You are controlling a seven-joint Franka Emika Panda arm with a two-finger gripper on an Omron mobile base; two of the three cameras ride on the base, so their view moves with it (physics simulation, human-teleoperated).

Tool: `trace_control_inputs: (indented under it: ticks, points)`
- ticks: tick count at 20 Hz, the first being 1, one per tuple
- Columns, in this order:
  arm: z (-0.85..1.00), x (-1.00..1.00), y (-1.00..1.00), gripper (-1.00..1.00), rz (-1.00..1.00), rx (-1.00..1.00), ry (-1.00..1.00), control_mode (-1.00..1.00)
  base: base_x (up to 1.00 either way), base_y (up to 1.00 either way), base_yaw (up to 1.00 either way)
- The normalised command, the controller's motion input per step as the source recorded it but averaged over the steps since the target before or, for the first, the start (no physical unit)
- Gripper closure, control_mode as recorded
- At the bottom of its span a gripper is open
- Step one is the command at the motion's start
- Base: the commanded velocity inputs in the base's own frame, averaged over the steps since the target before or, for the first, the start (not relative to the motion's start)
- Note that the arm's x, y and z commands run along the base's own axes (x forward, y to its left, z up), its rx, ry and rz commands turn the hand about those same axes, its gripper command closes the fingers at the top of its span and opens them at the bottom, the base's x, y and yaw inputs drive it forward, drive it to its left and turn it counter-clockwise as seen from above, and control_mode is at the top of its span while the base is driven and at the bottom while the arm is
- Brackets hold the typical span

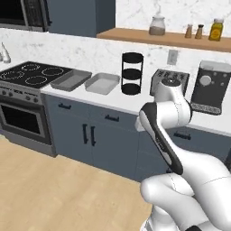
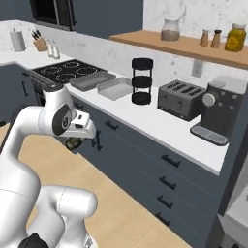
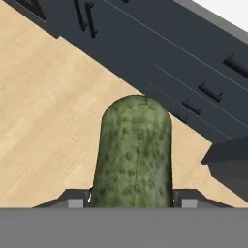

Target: Place one cucumber and one chicken drumstick in each tupperware on the nearby counter, to pack two identical lunches.

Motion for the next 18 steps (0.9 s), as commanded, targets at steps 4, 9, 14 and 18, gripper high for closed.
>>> trace_control_inputs:
  ticks: [4,9,14,18]
  points:
    - [0.00,0.00,0.00,1.00,0.00,0.00,0.00,1.00,1.00,0.78,0.02]
    - [0.00,0.00,0.00,1.00,0.00,0.00,0.00,1.00,1.00,0.53,0.00]
    - [0.00,0.00,0.00,1.00,0.00,0.00,0.00,1.00,1.00,0.40,-0.01]
    - [0.00,0.00,0.00,1.00,0.00,0.00,0.00,1.00,0.88,0.19,-0.07]
